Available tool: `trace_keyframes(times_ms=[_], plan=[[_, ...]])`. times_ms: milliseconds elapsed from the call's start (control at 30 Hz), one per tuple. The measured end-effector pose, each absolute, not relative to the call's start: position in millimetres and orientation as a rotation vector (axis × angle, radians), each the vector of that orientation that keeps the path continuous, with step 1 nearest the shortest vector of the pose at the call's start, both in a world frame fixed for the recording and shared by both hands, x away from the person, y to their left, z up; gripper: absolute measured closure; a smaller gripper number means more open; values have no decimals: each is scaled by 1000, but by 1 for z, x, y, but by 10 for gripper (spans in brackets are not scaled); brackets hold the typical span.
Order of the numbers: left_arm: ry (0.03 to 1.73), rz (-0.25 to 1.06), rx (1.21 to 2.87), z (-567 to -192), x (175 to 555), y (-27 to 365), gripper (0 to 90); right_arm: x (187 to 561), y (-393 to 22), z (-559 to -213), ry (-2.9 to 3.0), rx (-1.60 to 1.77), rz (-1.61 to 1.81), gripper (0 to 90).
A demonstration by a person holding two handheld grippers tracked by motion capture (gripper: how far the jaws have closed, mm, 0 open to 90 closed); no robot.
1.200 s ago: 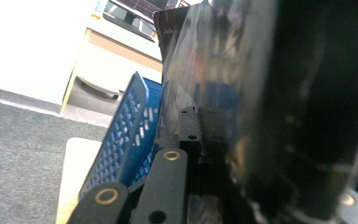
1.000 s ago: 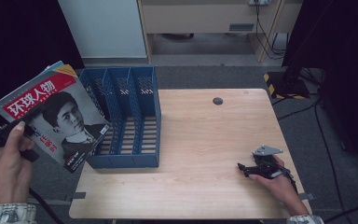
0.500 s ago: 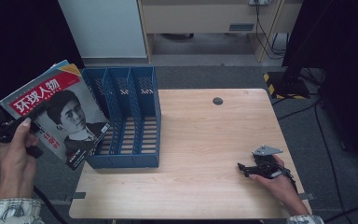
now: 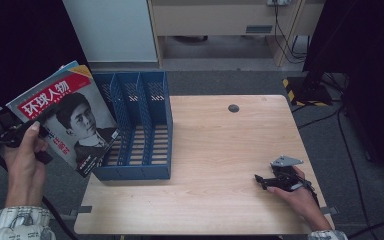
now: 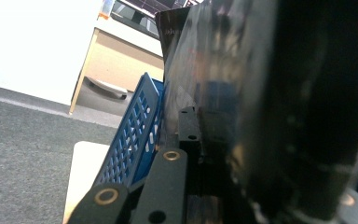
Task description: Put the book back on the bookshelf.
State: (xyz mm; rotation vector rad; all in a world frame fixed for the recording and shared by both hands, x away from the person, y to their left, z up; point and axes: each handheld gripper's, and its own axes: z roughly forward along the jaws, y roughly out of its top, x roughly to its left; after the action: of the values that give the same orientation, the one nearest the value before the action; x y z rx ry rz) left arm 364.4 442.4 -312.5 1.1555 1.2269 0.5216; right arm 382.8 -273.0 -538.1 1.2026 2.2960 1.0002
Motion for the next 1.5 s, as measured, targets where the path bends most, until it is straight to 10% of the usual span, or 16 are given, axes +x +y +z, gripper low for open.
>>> trace_keyframes(times_ms=[1500], plan=[[1200, 608, 1154, -312, 394, 419, 859, 383, -273, -538, 2299, 1196, 1000, 156]])
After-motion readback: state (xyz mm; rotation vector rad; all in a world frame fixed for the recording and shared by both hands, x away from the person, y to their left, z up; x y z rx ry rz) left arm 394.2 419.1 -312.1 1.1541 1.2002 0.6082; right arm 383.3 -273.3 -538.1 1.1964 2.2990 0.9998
